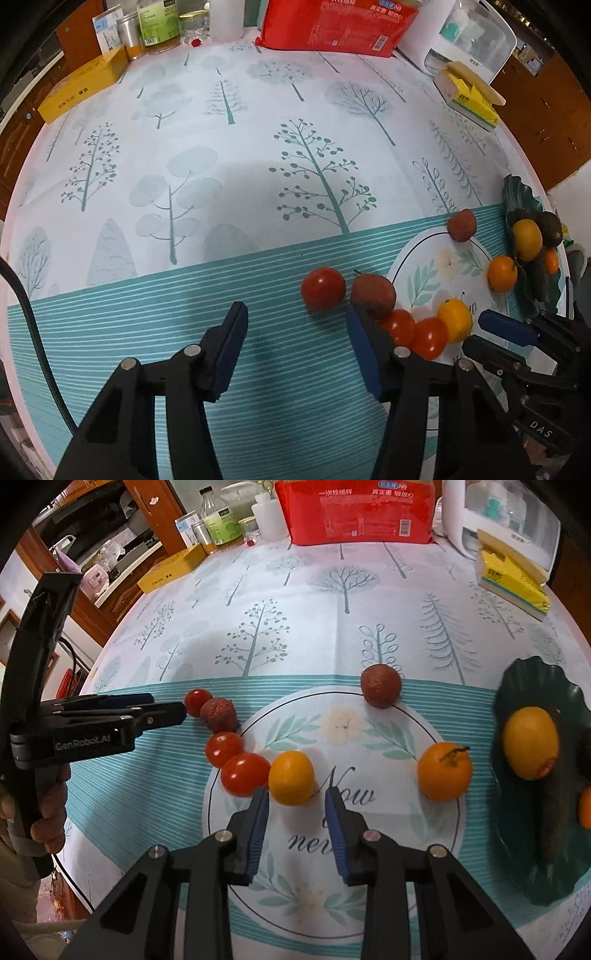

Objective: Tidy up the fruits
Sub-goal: 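Close the left gripper on a red cherry tomato while the right gripper grasps a small orange fruit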

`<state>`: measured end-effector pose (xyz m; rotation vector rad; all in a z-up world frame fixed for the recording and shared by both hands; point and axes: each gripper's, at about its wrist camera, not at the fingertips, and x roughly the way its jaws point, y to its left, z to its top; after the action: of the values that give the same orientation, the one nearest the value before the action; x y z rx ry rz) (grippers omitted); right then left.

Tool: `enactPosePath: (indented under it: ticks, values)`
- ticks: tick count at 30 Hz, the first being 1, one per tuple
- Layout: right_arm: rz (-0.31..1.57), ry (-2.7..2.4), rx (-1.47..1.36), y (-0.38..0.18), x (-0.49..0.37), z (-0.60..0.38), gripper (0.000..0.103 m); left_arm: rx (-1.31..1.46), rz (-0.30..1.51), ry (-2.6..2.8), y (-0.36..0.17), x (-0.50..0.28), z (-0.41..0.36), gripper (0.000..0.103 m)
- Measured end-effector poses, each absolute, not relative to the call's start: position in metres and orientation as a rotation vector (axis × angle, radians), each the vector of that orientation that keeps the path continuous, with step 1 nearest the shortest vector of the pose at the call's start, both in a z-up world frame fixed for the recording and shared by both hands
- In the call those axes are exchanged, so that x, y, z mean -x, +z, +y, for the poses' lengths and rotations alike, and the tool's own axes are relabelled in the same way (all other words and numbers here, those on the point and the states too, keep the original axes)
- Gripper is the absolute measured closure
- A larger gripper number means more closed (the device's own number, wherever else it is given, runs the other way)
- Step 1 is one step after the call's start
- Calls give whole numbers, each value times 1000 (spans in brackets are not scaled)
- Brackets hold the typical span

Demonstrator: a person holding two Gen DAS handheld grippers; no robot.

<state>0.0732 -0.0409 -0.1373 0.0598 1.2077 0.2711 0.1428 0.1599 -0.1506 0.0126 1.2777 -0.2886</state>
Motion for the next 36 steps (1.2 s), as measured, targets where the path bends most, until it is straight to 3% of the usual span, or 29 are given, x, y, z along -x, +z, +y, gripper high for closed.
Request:
enactPosePath:
  ticks: [24,29,36]
  values:
    - [1197,337,-42,-148,-85,-37,75,25,1254,-373,-167,-161,136,57]
    - [1193,342,-43,-148,-85,-38,75,9,1244,-373,-166,-159,134,78]
    - [1182,350,-77,-145,-83,-41,76,12,1220,-344,-156,-152,139,79]
